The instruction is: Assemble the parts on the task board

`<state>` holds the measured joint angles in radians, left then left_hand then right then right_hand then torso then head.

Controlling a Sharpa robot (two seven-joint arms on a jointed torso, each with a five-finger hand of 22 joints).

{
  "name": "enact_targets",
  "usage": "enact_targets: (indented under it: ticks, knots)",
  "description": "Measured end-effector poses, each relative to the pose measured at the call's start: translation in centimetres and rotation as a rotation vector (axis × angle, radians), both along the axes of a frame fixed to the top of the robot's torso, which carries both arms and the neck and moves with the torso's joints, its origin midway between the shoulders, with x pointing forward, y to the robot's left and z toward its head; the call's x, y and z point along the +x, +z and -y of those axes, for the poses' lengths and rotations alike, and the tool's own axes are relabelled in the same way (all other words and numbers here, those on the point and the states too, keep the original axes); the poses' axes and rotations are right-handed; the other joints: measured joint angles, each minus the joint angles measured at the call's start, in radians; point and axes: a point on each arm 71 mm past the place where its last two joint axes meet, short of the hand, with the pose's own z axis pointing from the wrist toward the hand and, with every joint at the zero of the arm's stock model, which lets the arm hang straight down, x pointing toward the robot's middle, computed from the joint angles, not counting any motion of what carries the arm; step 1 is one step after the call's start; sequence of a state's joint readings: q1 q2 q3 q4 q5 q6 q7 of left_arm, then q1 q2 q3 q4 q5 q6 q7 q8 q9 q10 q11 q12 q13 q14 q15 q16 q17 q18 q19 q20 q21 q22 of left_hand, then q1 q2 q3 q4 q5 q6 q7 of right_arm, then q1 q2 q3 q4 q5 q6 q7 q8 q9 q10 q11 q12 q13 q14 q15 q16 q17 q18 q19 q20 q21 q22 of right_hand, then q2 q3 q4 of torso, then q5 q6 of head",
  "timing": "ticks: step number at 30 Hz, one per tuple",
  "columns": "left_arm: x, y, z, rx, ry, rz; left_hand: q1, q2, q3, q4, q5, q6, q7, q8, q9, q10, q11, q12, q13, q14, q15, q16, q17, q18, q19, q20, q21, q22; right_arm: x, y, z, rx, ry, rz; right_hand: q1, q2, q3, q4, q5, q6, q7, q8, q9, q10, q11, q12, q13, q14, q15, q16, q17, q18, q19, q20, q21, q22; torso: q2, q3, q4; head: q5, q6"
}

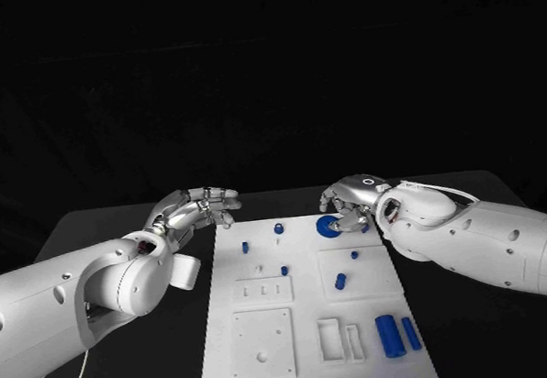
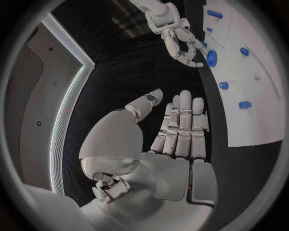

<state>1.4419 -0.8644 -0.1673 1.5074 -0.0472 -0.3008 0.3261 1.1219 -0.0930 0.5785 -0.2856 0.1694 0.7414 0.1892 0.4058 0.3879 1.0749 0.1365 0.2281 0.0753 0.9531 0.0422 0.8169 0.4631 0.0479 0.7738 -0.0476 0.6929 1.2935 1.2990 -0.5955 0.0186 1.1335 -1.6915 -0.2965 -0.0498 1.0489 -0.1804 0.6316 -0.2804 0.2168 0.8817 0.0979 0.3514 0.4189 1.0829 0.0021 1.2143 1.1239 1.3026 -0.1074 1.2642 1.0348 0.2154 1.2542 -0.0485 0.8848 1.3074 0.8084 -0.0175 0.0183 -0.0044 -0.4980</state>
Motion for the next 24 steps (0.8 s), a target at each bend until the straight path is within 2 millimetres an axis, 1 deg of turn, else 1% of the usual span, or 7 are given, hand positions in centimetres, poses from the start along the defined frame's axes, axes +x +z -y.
enact_targets:
  ticks: [2,11,12,15,18,22,24]
  knots:
    - [0.0,0.0,0.0,0.0,0.001,0.0,0.0,0.0,0.0,0.0,0.0,0.0,0.0,0.0,0.0,0.0,0.0,0.0,0.0,0.0,0.0,0.0,0.0,0.006,0.0,0.0,0.0,0.0,-0.3,0.4,-0.5,0.004,0.013,0.016,-0.001,-0.001,0.0,0.0,0.0,0.0,0.0,0.0,0.0,0.001,-0.001,0.0,0.0,0.0,0.0,0.0,0.0,0.0,0.0,0.0,0.0,0.0,0.0,-0.0003,-0.0006,0.0,0.001]
    - [-0.1,0.0,0.0,0.0,-0.001,0.0,0.0,0.0,0.0,0.0,0.0,0.0,0.0,0.0,0.0,0.0,0.0,0.0,0.0,0.0,0.0,0.0,0.0,0.01,0.0,0.0,0.0,-0.001,-1.6,1.3,-2.7,0.015,0.056,0.063,-0.008,-0.008,0.013,0.019,-0.021,0.005,-0.005,0.0,0.0,0.005,-0.005,0.0,-0.003,0.004,-0.004,-0.004,0.002,0.001,0.005,-0.005,0.0,0.0,-0.001,-0.0001,-0.0011,0.003,0.006]
    - [-0.1,0.0,0.0,0.0,-0.001,0.0,0.0,0.0,0.0,0.0,0.0,0.0,0.0,0.0,0.0,0.0,0.0,0.0,0.0,0.0,0.0,0.0,0.0,0.01,0.0,0.0,0.0,-0.001,-1.6,1.3,-2.8,0.013,0.055,0.064,-0.008,-0.017,0.021,0.026,-0.031,0.007,-0.007,0.0,0.0,0.008,-0.008,0.0,-0.004,0.004,-0.004,-0.004,0.003,0.001,0.007,-0.004,0.0,0.0,0.0,-0.0001,-0.0008,0.004,0.006]
    - [-0.1,0.0,0.0,0.0,0.0,0.0,0.0,0.0,0.0,0.0,0.0,0.0,0.0,0.0,0.0,0.0,0.0,0.0,0.0,0.0,0.0,0.0,0.0,0.01,0.0,0.0,0.004,-0.001,-1.5,1.2,-2.6,0.006,0.043,0.063,-0.007,-0.037,0.032,0.046,-0.054,0.007,-0.007,-0.007,0.0,0.009,-0.008,0.0,-0.004,0.005,-0.004,-0.009,0.004,0.001,0.007,-0.004,0.0,0.0,0.0,0.0001,0.0,0.004,0.007]
    - [-0.1,0.0,-0.1,0.0,0.002,-0.001,0.0,0.0,0.0,0.0,0.0,0.0,0.0,0.0,0.0,0.0,0.0,0.0,0.0,0.0,0.0,0.0,0.0,0.01,0.0,0.0,0.004,-0.001,-1.2,1.1,-2.0,-0.001,0.023,0.059,-0.01,-0.042,0.033,0.048,-0.054,0.007,-0.007,-0.007,-0.001,0.009,-0.008,0.0,-0.004,0.005,-0.004,-0.009,0.005,0.001,0.007,-0.004,0.0,0.0,0.0,0.0006,0.0006,0.005,0.008]
    - [0.0,0.0,-0.2,0.002,0.005,0.0,0.0,0.0,0.0,0.0,0.0,0.0,0.0,0.0,0.0,0.0,0.0,0.0,0.0,0.0,0.0,0.0,-0.001,0.01,-0.001,0.002,0.004,-0.001,-0.9,1.0,-1.4,-0.006,0.005,0.049,-0.012,-0.051,0.026,0.054,-0.042,0.007,-0.007,-0.011,-0.002,0.009,-0.008,0.0,-0.004,0.005,-0.004,-0.009,0.006,0.001,0.007,-0.003,0.0,0.0,0.0,0.0007,-0.0007,0.004,0.009]
    - [0.1,0.0,-0.2,0.002,0.006,0.001,0.0,0.0,0.0,0.0,0.0,0.0,0.0,0.0,0.0,0.0,0.0,0.0,0.0,0.0,0.0,0.0,-0.001,0.01,-0.001,0.002,0.004,-0.001,-0.8,0.9,-1.1,-0.006,-0.003,0.04,-0.016,-0.055,0.02,0.056,-0.029,0.007,-0.007,-0.024,-0.006,0.009,-0.008,0.0,-0.004,0.005,-0.004,-0.009,0.008,0.001,0.007,-0.003,0.0,0.0,0.001,0.0009,-0.0018,0.004,0.009]
